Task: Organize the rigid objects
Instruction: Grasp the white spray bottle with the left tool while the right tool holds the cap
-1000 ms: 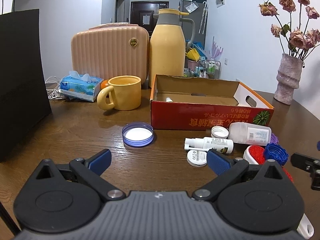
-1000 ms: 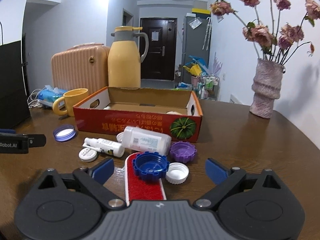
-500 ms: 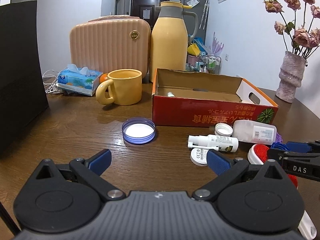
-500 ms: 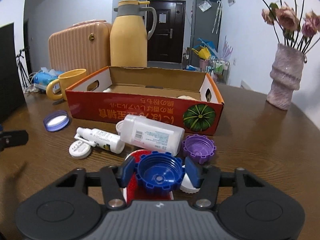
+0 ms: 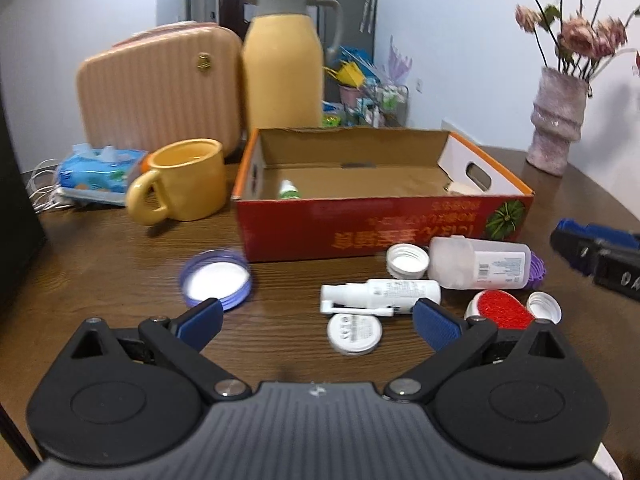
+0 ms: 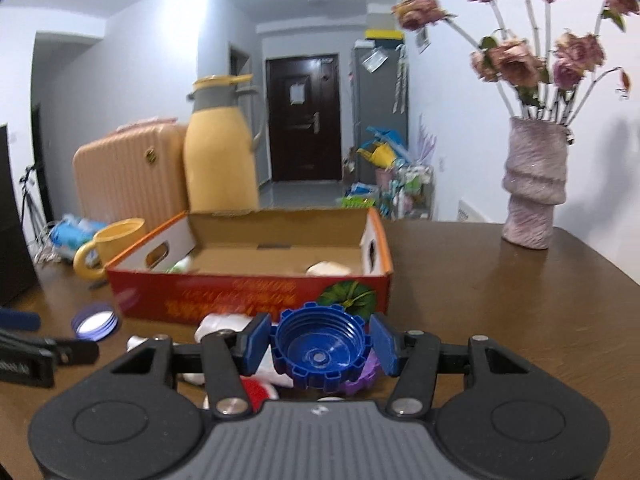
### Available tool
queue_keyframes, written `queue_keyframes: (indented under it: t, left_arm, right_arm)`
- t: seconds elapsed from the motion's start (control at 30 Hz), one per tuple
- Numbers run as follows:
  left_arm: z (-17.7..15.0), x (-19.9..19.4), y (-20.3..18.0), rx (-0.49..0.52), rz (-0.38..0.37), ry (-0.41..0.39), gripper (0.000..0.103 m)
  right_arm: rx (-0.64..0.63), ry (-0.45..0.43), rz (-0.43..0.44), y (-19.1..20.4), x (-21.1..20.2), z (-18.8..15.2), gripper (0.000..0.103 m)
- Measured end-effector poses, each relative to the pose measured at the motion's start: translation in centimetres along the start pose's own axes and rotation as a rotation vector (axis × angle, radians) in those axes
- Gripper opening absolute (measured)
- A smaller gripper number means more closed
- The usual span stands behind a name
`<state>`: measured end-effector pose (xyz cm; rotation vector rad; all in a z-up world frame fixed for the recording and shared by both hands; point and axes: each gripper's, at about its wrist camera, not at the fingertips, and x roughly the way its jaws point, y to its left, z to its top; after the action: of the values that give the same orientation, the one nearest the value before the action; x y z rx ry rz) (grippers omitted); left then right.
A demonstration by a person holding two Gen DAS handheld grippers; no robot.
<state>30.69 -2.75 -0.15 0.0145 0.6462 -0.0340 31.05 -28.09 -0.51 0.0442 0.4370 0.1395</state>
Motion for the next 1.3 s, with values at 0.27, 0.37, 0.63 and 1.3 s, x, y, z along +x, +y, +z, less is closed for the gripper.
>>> queue_keyframes:
  t: [0.27, 0.37, 0.63, 1.3]
  left_arm:
    - [0.9, 3.8, -2.6, 0.024, -0.055, 0.073, 0.103]
    - [1.1, 5.3, -3.5, 0.044, -0.063, 0.088, 0.103]
    - [0.9, 7.8, -4.5, 0.067, -0.068, 0.111, 0.103]
    - [0.7, 10.0, -4.0, 0.020, -0.077, 0.124, 0.099]
  right_arm:
    - [0.003, -0.045, -0.039, -2.1, 0.3, -0.6, 0.054]
    - [0.016, -0.027, -0.049, -2.8, 0.8, -0.9, 0.054]
    - [0.013, 0.003, -0.051, -3.1, 1.5, -1.6, 0.054]
    - [0.038, 0.023, -0.069, -3.3, 2.1, -2.1, 0.054]
